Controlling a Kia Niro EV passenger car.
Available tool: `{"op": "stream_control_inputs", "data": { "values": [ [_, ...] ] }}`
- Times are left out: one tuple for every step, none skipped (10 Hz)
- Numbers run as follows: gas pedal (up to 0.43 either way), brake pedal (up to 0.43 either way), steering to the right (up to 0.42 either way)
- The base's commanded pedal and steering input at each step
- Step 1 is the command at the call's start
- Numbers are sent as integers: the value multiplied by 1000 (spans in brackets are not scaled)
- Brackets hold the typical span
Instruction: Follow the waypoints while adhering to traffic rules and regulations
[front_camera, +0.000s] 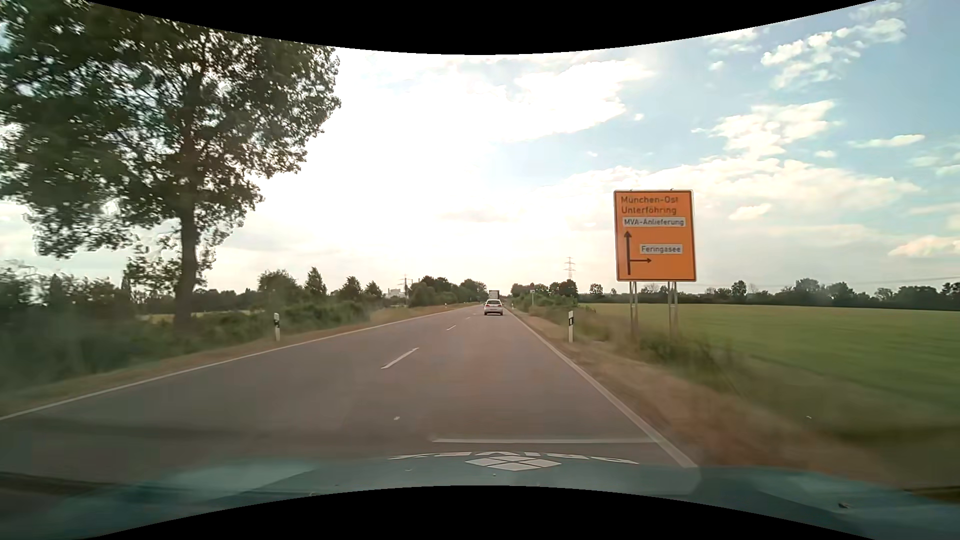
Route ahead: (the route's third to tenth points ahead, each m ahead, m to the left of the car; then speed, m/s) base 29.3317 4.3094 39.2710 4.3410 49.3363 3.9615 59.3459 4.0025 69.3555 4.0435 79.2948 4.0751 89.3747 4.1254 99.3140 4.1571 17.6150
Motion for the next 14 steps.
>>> {"op": "stream_control_inputs", "data": {
  "values": [
    [177, 0, -2],
    [177, 0, -2],
    [177, 0, -2],
    [189, 0, -2],
    [197, 0, -2],
    [197, 0, -2],
    [197, 0, -1],
    [197, 0, -1],
    [197, 0, -1],
    [197, 0, -1],
    [197, 0, -1],
    [197, 0, -1],
    [197, 0, -1],
    [197, 0, -1]
  ]
}}
